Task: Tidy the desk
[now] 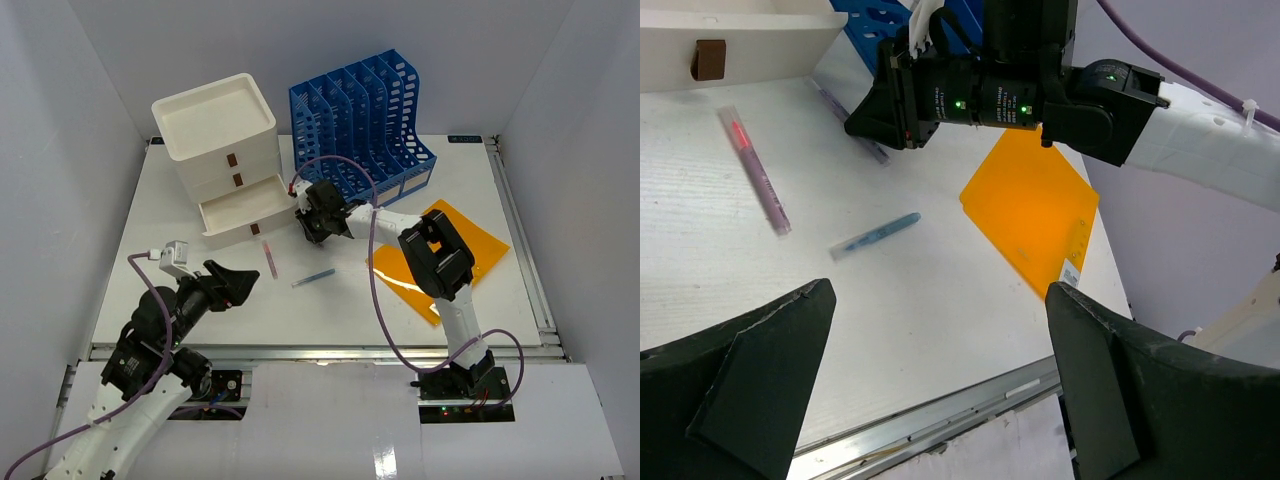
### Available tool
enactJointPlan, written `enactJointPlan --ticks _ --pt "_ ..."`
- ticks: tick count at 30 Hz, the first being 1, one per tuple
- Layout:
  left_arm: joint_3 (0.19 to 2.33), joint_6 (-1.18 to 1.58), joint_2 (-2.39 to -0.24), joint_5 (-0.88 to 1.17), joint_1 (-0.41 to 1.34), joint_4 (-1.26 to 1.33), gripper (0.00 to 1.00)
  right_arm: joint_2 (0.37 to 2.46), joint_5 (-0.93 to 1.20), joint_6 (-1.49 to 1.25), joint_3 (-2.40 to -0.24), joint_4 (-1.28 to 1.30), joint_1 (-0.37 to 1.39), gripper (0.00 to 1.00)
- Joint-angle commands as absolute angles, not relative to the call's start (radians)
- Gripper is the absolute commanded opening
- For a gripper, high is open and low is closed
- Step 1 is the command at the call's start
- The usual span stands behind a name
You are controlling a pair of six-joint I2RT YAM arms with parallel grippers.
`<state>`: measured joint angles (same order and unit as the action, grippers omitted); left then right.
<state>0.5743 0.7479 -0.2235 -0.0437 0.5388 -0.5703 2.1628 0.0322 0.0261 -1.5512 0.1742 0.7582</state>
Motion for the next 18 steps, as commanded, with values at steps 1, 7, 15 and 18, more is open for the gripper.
enactJointPlan --ticks 1,7,15,18 --pt "0.570 0.763 -0.224 -0.037 0.536 -0.576 0.98 2.132 0.064 0.028 -1.494 0.192 0.754 0.18" --pt "0.530 0.818 -0.243 -0.026 0.535 -0.575 0.98 2.050 0.063 0.130 -1.431 0.196 0.754 0.10" --pt "0.453 0.898 -0.295 -0.006 0.537 -0.527 0.98 1.814 0.348 0.593 -1.475 0.349 0.763 0.08" --pt "0.438 0.914 -0.309 -0.012 0.535 -0.503 0.98 1.879 0.329 0.782 -1.671 0.458 0.792 0.08"
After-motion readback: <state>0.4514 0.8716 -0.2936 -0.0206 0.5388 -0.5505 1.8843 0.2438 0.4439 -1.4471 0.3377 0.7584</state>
